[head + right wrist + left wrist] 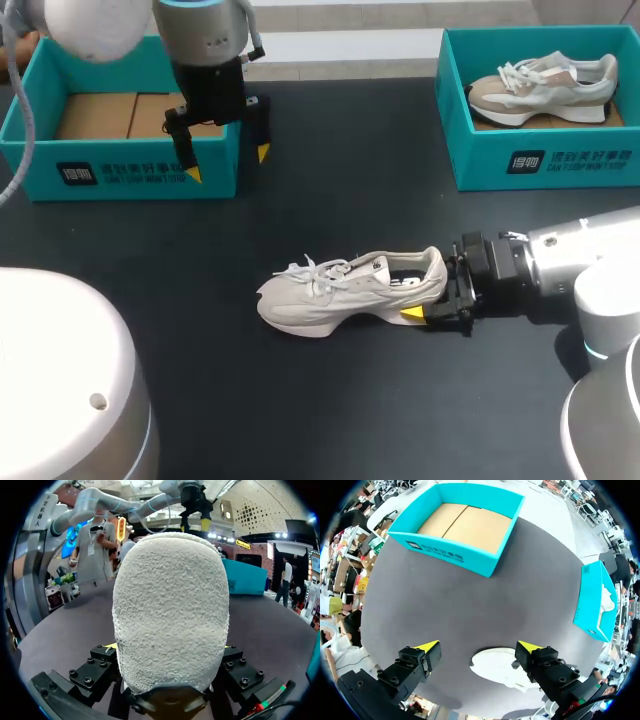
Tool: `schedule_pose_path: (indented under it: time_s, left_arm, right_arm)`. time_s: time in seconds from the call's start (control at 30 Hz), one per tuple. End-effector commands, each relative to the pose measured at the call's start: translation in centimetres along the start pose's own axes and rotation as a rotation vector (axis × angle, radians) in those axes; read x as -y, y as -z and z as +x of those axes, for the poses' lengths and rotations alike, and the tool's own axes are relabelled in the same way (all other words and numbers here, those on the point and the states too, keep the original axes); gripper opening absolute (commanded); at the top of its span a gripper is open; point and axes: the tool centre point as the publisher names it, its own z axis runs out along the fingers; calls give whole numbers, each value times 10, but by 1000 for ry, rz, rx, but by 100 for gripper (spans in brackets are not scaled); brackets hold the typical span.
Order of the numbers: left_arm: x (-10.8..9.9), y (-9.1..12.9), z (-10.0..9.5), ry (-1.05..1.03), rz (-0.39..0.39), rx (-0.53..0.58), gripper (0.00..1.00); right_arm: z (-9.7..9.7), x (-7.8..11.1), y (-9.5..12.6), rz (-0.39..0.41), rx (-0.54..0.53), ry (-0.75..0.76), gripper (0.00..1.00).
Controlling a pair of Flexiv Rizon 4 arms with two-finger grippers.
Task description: Take the shoe out of the shoebox, open the shoe tongue, remove and reinsert the insole, then place the shoe into the shoebox
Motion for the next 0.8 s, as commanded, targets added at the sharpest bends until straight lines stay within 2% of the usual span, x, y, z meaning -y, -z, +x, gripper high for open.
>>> schedule_pose_path:
  time_s: [0.03,0.13,0.8]
  left_arm:
    - [-21,-5,6,0,8,-5,100]
    - [-37,-8,12,-16,5,2,100]
    - [-37,-8,12,-16,5,2,100]
  right_arm:
    - [-1,7,-6,2,3,1,0]
    - [-1,7,-6,2,3,1,0]
    - [-1,7,-6,2,3,1,0]
